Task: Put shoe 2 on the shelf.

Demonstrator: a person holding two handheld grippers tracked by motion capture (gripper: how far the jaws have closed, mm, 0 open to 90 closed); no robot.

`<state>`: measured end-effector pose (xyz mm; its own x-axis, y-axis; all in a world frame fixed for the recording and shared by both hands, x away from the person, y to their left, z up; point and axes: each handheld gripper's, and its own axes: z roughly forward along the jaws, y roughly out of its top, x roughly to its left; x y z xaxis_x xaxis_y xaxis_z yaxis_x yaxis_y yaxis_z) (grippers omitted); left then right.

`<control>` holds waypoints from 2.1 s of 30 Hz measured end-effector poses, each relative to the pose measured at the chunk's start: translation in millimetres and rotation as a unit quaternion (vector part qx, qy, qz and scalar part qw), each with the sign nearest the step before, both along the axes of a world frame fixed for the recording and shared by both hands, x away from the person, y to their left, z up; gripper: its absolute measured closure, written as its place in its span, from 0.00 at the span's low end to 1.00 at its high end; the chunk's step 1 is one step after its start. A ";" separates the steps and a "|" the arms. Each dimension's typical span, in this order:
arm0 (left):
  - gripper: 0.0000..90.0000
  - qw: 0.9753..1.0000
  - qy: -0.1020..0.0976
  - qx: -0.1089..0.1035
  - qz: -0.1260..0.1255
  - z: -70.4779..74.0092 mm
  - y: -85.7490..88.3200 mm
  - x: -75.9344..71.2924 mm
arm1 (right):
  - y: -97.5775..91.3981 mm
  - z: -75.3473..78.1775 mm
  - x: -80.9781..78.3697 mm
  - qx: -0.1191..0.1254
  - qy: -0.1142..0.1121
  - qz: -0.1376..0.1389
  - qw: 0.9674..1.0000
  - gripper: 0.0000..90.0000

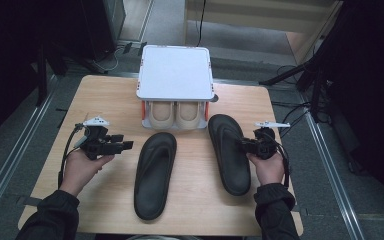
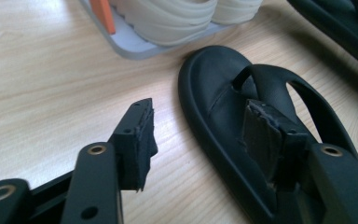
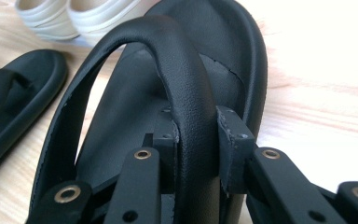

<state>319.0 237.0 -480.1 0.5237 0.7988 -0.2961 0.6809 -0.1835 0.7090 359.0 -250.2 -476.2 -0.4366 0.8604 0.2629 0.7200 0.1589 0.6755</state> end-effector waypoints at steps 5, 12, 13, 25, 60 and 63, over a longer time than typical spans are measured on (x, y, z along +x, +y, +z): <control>0.53 1.000 0.001 0.005 -0.012 0.2 -4.9 4.9 | 9.9 -4.8 -10.2 0.006 0.010 0.007 1.000 0.81; 0.53 1.000 -0.003 0.007 -0.027 -0.8 -12.6 9.3 | 24.8 -7.9 -22.2 0.008 0.013 0.019 1.000 0.81; 0.53 1.000 -0.001 0.006 -0.029 -0.6 -13.4 9.6 | 26.9 -8.7 -23.8 0.008 0.013 0.021 1.000 0.81; 0.56 0.998 -0.017 0.020 -0.048 -0.6 -19.6 6.9 | 56.1 -19.9 -31.3 0.000 0.020 0.045 0.999 0.81; 0.80 0.997 0.008 0.025 -0.070 -4.1 -20.1 -4.3 | 58.4 2.6 -54.9 0.010 -0.033 0.095 0.995 0.91; 0.86 0.998 0.014 0.012 -0.064 -6.9 -17.6 -5.7 | 53.4 -3.2 -54.3 0.008 -0.033 0.093 0.995 0.99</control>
<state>313.3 219.5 -487.0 0.6143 0.7321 -0.2944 0.6701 -0.2869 0.6846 304.7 -196.7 -479.5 -0.6049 0.7587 0.2418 0.6333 0.2742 0.7238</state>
